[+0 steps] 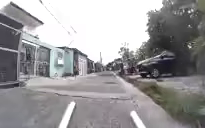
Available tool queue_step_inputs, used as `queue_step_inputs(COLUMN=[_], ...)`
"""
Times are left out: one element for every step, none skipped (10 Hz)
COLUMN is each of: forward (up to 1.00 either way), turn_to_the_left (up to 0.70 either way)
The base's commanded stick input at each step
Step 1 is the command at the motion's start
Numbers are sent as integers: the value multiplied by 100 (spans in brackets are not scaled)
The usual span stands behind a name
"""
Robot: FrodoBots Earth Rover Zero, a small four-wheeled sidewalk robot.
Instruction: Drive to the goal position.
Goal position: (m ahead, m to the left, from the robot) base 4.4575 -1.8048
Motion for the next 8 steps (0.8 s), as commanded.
queue_step_inputs(forward=[70,70,70,70,70,70,70,70], turn_to_the_left=[-16,-31,0,0,0,0,0,0])
